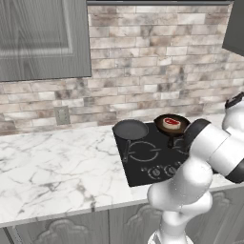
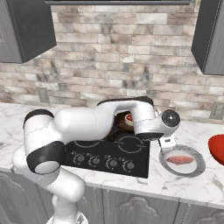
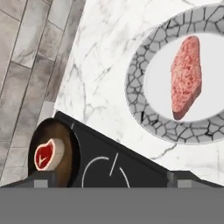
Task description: Place one of the steaks on the plate and the other in the bowl. Then place the bowl in the fridge.
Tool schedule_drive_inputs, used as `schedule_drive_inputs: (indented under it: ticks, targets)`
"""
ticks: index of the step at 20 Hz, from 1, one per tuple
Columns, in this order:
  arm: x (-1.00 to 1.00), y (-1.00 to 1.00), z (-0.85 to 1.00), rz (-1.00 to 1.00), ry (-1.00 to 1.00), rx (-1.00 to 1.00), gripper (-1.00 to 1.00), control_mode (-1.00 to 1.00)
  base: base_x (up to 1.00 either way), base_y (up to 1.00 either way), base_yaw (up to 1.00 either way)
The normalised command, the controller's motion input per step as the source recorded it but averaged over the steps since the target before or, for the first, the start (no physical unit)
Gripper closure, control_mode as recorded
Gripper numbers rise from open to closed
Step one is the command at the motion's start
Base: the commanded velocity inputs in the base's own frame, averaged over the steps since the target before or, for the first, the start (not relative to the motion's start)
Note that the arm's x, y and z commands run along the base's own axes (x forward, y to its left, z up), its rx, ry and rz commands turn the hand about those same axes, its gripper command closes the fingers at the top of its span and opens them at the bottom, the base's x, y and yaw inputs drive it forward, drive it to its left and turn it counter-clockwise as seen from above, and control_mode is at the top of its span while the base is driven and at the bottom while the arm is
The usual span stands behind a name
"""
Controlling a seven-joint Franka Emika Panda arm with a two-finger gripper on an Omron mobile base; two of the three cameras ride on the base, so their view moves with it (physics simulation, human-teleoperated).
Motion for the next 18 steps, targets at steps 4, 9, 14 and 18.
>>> schedule_drive_inputs:
  ticks: [4, 9, 14, 18]
  targets:
    - [0.05, 0.56, 0.44, 0.04, 0.15, -0.06, -1.00, -1.00, 0.00, 0.00, 0.00]
    - [0.13, 0.56, 0.37, 0.14, 0.26, -0.10, -1.00, -1.00, 0.00, 0.00, 0.00]
    - [0.09, 0.31, 0.16, 0.18, 0.09, -0.11, -1.00, -1.00, 0.00, 0.00, 0.00]
    - [0.09, 0.01, 0.00, 0.29, 0.04, -0.03, -1.00, -1.00, 0.00, 0.00, 0.00]
